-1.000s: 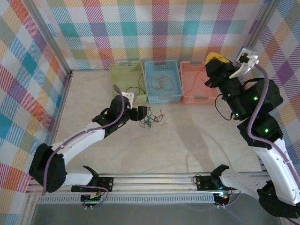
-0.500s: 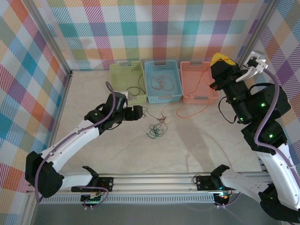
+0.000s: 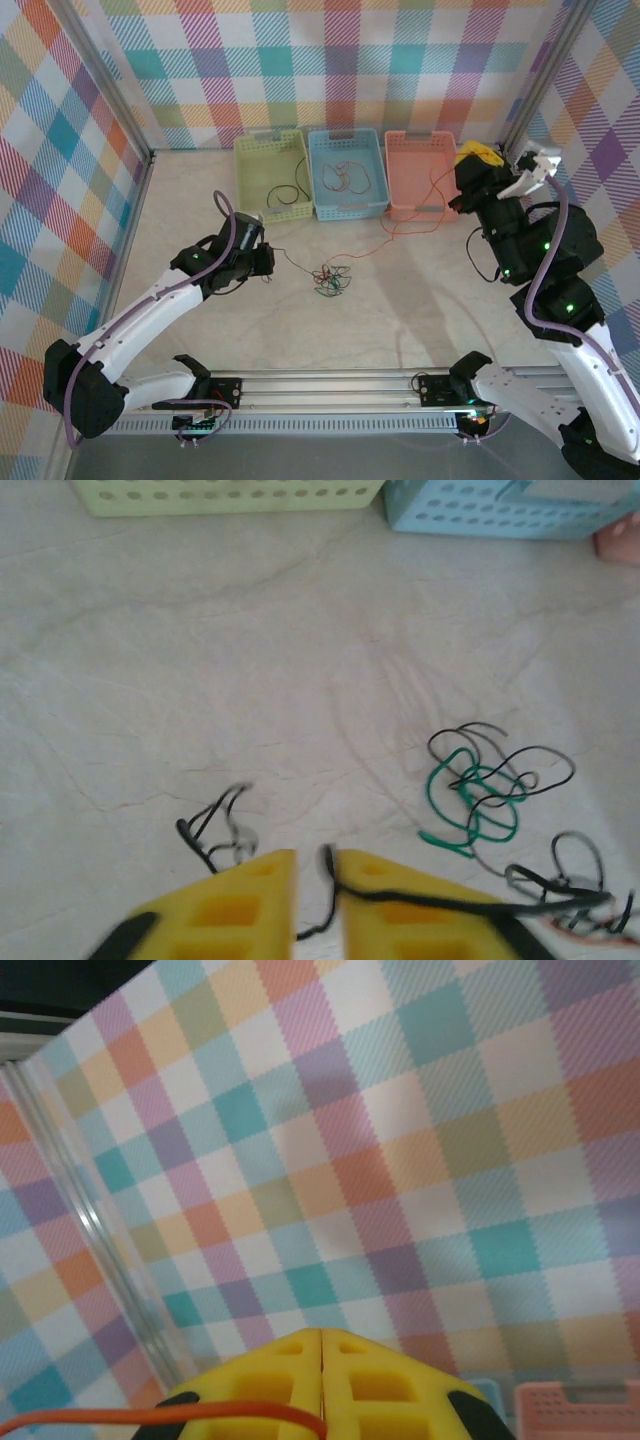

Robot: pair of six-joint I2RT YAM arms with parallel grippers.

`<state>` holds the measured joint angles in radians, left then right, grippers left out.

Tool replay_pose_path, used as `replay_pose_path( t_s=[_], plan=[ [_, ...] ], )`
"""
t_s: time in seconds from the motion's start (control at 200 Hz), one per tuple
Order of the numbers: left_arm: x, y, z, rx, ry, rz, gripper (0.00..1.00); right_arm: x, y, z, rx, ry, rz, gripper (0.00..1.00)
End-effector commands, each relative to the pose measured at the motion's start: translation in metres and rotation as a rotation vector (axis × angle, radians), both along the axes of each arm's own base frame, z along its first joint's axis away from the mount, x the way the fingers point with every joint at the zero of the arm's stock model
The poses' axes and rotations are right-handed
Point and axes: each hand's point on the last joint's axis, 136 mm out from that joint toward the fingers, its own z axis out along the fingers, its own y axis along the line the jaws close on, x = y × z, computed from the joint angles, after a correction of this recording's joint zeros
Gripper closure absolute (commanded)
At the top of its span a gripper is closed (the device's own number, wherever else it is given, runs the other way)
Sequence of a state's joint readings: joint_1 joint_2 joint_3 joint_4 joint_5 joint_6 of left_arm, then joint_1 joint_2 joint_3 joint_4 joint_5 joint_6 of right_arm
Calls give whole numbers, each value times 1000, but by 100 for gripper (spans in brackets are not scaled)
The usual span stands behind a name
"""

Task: Untangle the cables

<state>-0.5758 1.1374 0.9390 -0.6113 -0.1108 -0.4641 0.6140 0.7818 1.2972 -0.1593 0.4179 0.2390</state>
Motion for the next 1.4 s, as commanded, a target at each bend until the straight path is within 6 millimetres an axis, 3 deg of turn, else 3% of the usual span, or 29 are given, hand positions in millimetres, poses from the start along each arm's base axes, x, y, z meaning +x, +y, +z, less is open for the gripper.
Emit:
replay_pose_path(
  t_s=[0.0, 0.13, 0.25, 0.425, 0.61, 0.78, 0.955, 1.395],
  plan=[
    [0, 15, -2, 7, -9, 66, 90, -5, -25, -4, -32, -45, -126, 100],
    [2, 37, -4, 52, -39, 157, 98, -2, -37, -27, -146, -48, -235, 100],
    [3, 75, -13, 97, -35, 306, 100, 8, -48, -51, -346, -25, -375, 100],
    [1, 117, -29, -20, -13, 495, 100, 19, -74, -81, -499, 96, -567, 100],
    [-4, 150, -42, -96, 27, 610, 100, 23, -103, -98, -590, 184, -727, 100],
    [-9, 166, -49, -125, 43, 653, 100, 12, -138, -96, -617, 241, -877, 100],
    [-8, 172, -49, -133, 38, 676, 100, 2, -161, -89, -677, 283, -976, 100],
    [-16, 192, -54, -145, 31, 768, 100, -24, -172, -69, -745, 314, -993, 100]
  ],
)
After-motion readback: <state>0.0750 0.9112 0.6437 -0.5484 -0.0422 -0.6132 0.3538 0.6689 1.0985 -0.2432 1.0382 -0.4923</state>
